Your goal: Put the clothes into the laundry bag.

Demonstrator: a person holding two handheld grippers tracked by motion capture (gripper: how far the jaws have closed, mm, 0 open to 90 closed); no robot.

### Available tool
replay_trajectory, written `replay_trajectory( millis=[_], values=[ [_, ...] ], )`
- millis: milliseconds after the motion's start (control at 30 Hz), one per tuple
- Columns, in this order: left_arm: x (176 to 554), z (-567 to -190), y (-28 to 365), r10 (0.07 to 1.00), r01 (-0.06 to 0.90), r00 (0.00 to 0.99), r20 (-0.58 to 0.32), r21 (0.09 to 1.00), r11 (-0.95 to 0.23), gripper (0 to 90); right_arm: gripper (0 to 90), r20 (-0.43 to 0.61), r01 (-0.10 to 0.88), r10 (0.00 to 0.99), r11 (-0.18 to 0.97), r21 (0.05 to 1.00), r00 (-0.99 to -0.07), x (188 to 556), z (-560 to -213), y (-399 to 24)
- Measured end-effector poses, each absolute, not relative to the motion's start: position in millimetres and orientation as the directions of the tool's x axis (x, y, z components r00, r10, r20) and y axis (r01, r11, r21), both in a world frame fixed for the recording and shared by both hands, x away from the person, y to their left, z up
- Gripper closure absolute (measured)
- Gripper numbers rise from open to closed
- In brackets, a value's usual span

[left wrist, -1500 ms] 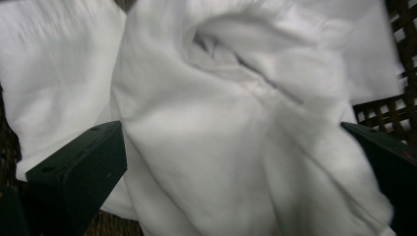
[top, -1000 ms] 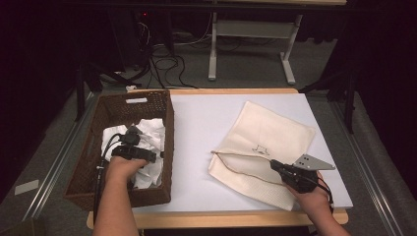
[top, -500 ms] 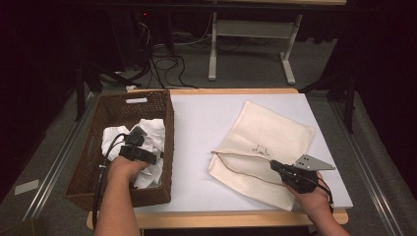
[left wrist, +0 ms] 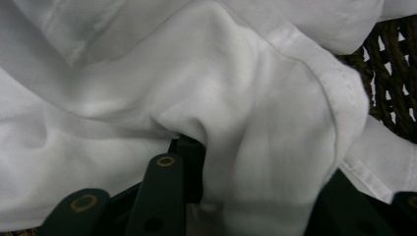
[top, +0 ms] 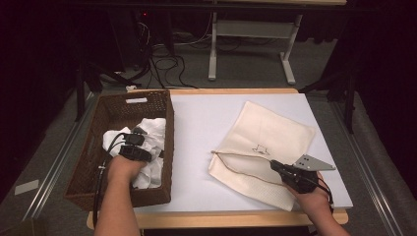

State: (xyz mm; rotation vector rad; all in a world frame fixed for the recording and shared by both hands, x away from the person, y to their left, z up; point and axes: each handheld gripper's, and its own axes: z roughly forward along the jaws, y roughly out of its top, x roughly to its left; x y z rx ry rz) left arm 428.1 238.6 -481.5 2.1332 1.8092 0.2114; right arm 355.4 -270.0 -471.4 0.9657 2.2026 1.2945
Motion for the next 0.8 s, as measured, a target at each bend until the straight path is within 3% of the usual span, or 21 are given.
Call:
replay_trajectory(
  millis=[300, 567, 800],
  values=[
    [418.0, -453.0, 242.4, 0.987, 0.871, 0.158, -0.029, 0.475, -0.126, 78.7, 87.7, 0.001, 0.353, 0.737, 0.324, 0.878, -0.676, 355.7, -470.6, -270.8],
    [399.6, -432.0, 249.2, 0.989, 0.787, 0.149, -0.024, 0.608, -0.103, 79.4, 87.7, 0.003, 0.353, 0.736, 0.32, 0.879, -0.677, 355.8, -469.9, -271.0],
    [376.8, -418.6, 251.4, 0.992, 0.65, 0.129, -0.001, 0.755, -0.084, 79.6, 87.8, 0.005, 0.352, 0.74, 0.314, 0.882, -0.673, 355.5, -468.9, -273.3]
  ],
)
